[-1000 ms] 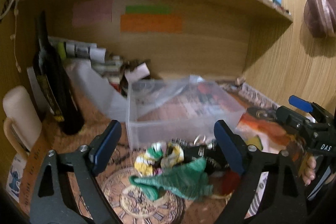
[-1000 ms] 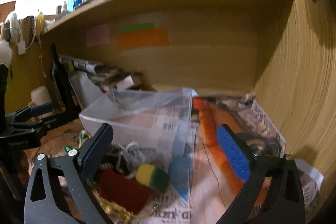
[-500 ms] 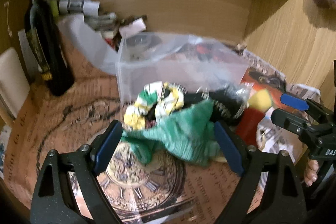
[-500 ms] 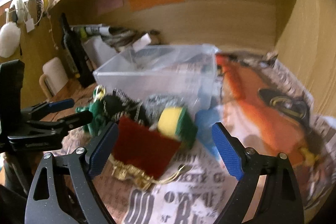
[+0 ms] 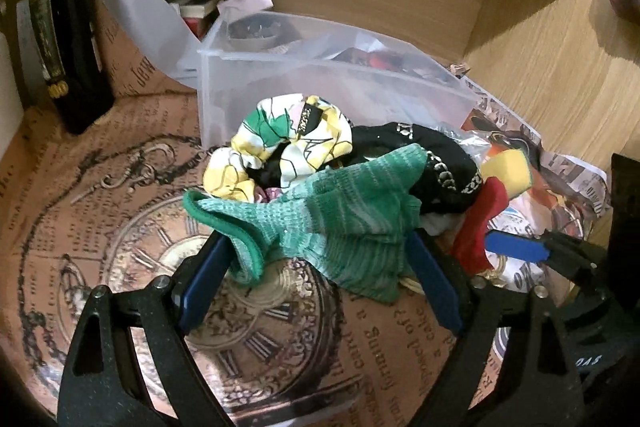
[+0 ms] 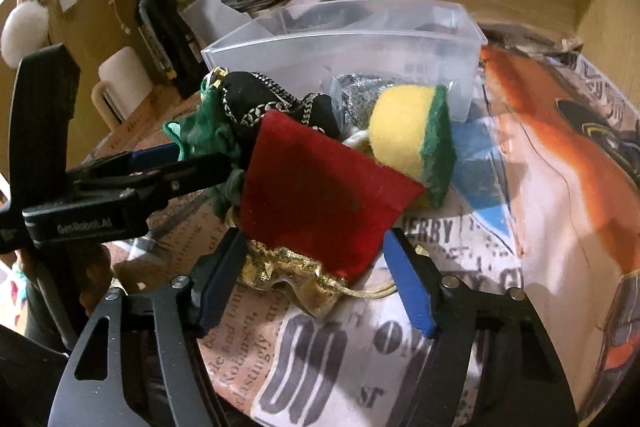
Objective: Organize soft objects
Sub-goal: 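Grasp the red felt pouch with the right gripper while the left gripper grasps the green knit cloth, then carry both items over the clear box and open both grippers to drop them in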
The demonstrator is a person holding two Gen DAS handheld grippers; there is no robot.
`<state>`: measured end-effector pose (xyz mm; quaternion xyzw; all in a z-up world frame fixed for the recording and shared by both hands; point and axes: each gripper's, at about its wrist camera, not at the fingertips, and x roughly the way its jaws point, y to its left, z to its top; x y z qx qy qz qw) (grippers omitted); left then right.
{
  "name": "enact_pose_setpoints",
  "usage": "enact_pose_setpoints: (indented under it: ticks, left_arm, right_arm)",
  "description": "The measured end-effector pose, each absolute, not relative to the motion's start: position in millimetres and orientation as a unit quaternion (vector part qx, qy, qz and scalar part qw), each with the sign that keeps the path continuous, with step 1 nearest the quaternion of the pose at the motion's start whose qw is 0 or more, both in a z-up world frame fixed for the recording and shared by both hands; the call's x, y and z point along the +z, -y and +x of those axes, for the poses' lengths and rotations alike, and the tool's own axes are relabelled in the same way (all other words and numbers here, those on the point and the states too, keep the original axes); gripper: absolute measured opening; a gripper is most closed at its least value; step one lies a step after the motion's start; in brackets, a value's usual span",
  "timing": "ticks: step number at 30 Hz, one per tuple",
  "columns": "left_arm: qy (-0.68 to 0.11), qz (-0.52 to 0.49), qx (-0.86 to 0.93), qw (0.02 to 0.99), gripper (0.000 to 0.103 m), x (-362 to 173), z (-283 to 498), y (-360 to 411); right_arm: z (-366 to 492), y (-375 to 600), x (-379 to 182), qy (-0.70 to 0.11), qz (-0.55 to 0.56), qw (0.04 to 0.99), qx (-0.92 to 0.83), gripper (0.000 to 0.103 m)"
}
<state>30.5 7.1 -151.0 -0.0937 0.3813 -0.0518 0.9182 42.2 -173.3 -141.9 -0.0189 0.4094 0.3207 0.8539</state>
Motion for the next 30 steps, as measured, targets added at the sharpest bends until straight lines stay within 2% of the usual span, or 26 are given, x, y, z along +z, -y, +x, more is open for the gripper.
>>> enact_pose_setpoints:
  ticks: [2,3,5,6,9,11,14,17,22,30]
  left_arm:
    - [-0.38,-0.092,-0.052,0.919,0.082,-153.3,32.2,-6.1]
    - [-0.379,-0.091,-0.053,0.919,0.08,-155.0,32.9,-5.5]
    - [-0.378,-0.093,-0.054,0.92,0.076,-158.3,33.0,-5.2]
    - [-0.376,-0.093,-0.053,0.92,0.075,-158.8,33.1,-5.0]
    - [-0.371,-0.092,-0.055,0.923,0.061,-159.8,30.8,-4.3]
    - [-0.371,-0.095,-0.06,0.922,0.044,-160.7,29.0,-4.4]
    - [-0.372,-0.098,-0.065,0.921,0.037,-159.8,25.1,-5.6]
    - [-0.372,-0.096,-0.064,0.921,0.032,-157.5,21.5,-5.3]
    - [-0.356,-0.091,-0.062,0.928,0.027,-144.1,12.8,-5.6]
    - [-0.303,-0.088,-0.052,0.947,0.026,-105.6,-3.3,-13.9]
  right_arm:
    - [40.8,171.5,-142.7,-0.405,-0.033,0.857,0.317,0.059]
    - [40.0,170.8,-143.6,-0.402,-0.04,0.859,0.314,0.058]
    - [38.7,171.7,-144.6,-0.396,-0.05,0.863,0.308,0.044]
    - [38.9,172.2,-145.1,-0.396,-0.052,0.864,0.307,0.043]
    - [40.1,178.2,-145.4,-0.393,-0.045,0.865,0.308,0.033]
    - [41.2,179.3,-145.5,-0.392,-0.043,0.865,0.31,0.027]
    - [40.8,178.5,-144.4,-0.39,-0.039,0.864,0.315,0.017]
    - [39.5,180.7,-141.9,-0.385,-0.027,0.863,0.325,0.012]
    - [34.9,187.0,-128.1,-0.361,-0.017,0.874,0.325,0.011]
    - [31.9,196.2,-97.0,-0.311,-0.004,0.892,0.327,0.011]
